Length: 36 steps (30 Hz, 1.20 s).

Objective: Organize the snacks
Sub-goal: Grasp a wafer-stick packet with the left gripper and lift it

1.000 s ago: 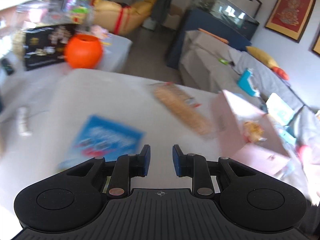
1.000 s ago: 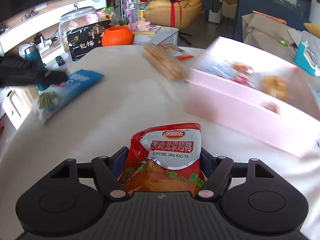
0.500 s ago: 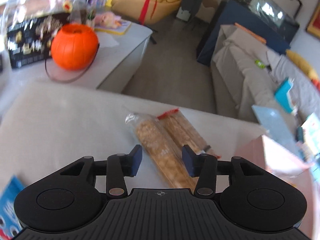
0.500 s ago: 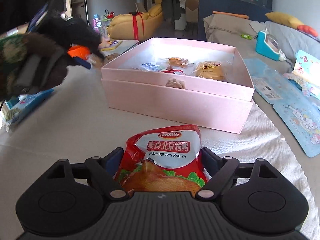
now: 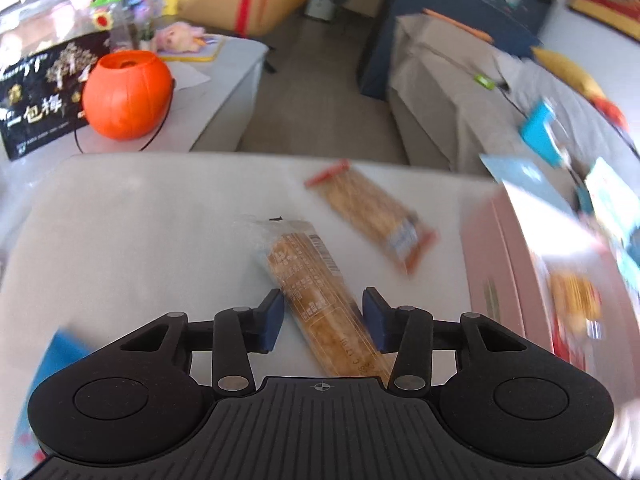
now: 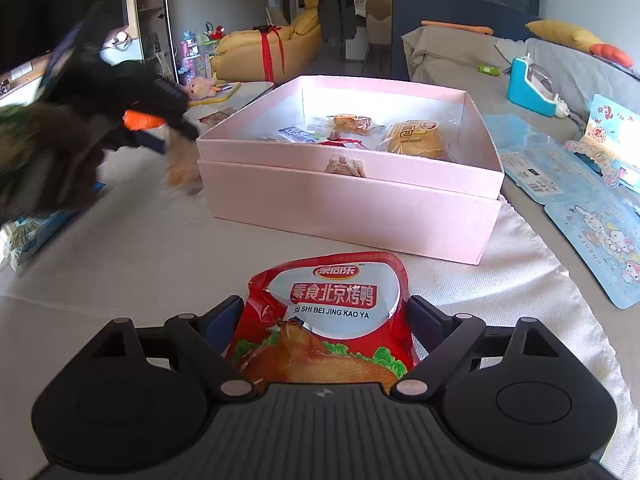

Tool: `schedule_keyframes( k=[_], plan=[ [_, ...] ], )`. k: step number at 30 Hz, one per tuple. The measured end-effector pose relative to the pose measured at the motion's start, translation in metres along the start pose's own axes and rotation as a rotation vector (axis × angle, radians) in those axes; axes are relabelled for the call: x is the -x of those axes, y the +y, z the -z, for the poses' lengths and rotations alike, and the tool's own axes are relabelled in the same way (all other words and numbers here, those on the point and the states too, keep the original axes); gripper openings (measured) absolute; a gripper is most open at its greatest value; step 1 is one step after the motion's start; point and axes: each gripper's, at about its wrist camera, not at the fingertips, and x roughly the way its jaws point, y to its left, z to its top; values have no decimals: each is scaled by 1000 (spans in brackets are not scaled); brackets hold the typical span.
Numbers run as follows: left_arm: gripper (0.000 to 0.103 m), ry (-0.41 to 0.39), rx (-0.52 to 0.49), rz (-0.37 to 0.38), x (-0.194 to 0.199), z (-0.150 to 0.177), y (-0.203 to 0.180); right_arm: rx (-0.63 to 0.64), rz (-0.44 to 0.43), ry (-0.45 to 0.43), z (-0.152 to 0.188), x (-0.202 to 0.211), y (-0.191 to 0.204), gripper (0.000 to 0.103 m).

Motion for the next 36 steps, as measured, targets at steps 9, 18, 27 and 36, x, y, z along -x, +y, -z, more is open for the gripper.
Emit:
schedule_keyframes(
  k=[9,18,27,36],
  plan=[
    [48,48,-208,109,65,80,-15,16,5,8,-2,-2,1,90],
    [53,90,-276,188,83,115,-31,29,-10,27,-4,-7,2,101],
    [51,-13,-266,167,71,126,-50,40,-40,55,-2,-4,0,103],
    [42,-49,-317,125,87,149,-54,6,-87,41,2,6,-10,103]
  ],
)
